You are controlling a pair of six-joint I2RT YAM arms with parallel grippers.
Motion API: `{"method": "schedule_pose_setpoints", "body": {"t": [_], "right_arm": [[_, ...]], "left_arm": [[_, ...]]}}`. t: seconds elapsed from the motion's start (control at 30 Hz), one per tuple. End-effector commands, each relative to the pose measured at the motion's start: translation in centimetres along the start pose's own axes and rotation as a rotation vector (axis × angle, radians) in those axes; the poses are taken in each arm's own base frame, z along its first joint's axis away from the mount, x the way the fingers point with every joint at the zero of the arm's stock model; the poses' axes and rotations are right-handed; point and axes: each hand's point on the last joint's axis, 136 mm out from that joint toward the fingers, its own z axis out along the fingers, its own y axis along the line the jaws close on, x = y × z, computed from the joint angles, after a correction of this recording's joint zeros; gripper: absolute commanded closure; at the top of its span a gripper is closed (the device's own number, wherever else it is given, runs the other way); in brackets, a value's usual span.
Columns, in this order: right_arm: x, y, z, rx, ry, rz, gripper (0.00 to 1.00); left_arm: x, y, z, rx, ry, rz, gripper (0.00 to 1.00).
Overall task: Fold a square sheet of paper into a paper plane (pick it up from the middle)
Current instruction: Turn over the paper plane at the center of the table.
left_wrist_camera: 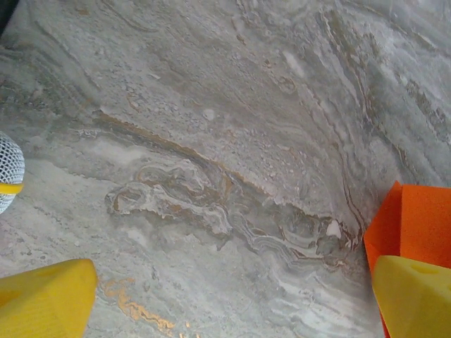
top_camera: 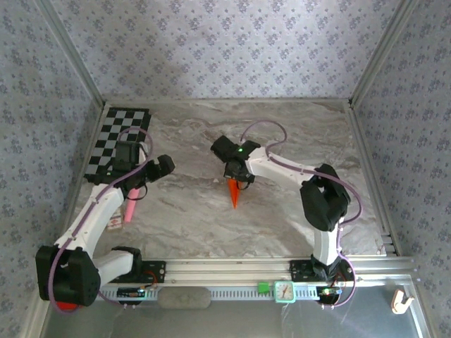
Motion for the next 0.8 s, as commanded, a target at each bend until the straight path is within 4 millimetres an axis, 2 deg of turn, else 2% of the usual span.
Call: {"method": "schedule_pose_setpoints", "body": {"t": [0.0,0.23,0.37,0.57,0.77], "right_arm": [[-2.3,2.8,-2.5,-0.159,-0.053,-0.157,1.0],[-2.8,10.0,-6.0,-0.541,-0.063,-0.363,1.0],[-1.7,12.4,-6.1,-0.723,-0.016,-0.391,1.0],[-0.3,13.1,-3.6,-0.855,0.065,-0.339,1.0],[1.1,11.5,-0.1,-0.895,0.145,-0.252,1.0]], "left_arm": [[-0.1,0.3,-0.1,0.027,-0.014,-0.078,0.0],[-0.2,0.8,0.2,0.059,-0.017,-0.174,0.0],[-0.2,0.2,0.4,0.102,-0.005,-0.191,0.0],[0.2,-0.9,1.1,0.17,0.034,-0.216,0.01],[2.2,-1.7,2.9,0.225,0.12,-0.255,0.02]]}}
